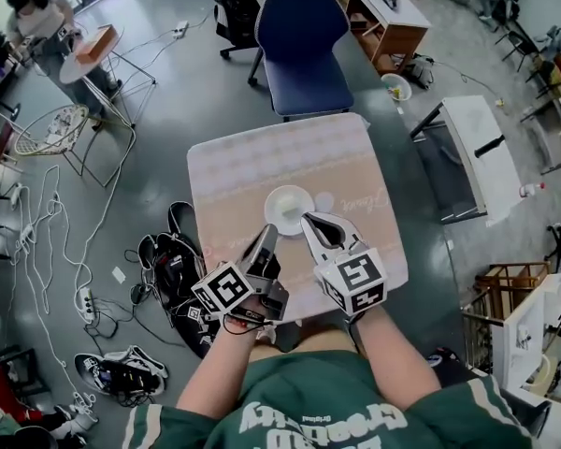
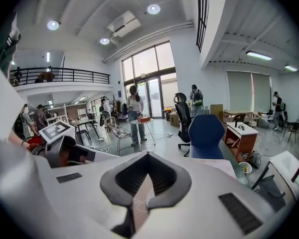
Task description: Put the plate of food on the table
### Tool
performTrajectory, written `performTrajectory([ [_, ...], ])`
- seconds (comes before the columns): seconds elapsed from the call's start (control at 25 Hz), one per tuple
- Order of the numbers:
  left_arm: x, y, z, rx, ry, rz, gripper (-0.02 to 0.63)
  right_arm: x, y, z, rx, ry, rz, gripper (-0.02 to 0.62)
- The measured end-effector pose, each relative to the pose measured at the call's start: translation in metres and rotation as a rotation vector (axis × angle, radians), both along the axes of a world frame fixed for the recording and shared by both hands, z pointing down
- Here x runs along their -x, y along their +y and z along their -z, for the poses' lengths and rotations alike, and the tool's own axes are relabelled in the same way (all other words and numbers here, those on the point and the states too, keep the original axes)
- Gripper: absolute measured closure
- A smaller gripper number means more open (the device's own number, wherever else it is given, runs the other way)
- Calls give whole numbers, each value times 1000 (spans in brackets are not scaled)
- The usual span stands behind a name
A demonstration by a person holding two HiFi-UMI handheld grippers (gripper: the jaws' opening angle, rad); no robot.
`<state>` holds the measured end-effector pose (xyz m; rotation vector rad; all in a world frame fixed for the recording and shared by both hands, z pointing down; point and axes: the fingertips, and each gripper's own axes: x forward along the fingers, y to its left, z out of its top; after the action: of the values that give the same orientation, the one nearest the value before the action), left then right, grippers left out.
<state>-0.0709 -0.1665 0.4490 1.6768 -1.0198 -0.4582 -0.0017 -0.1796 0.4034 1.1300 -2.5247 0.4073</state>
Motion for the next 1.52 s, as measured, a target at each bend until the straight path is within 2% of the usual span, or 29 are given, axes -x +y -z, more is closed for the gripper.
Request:
performTrajectory([
  [0.16,5,3,24,-58,-36,-50,597,8,2,20,-29,0,-1,581],
  [0.32,5,3,54,-116,-58,-114,597,12,6,43,-42,-46,-17,581],
  [0.52,4,6,93,-248,-193,-170,597,16,15,64,-83,-55,-19,581],
  [0.92,-5,11,162,-505,-445,-210,597,15,24,109,-167,-86,-28,581],
  [1.16,-11,19,195,-648,-568,-232,597,11,31,130,-214,-94,-36,581],
  [1.36,-14,25,205,-728,-669,-251,597,10,39,134,-229,-93,-36,581],
  [1.52,-15,28,202,-750,-725,-248,597,7,43,132,-232,-93,-42,581],
])
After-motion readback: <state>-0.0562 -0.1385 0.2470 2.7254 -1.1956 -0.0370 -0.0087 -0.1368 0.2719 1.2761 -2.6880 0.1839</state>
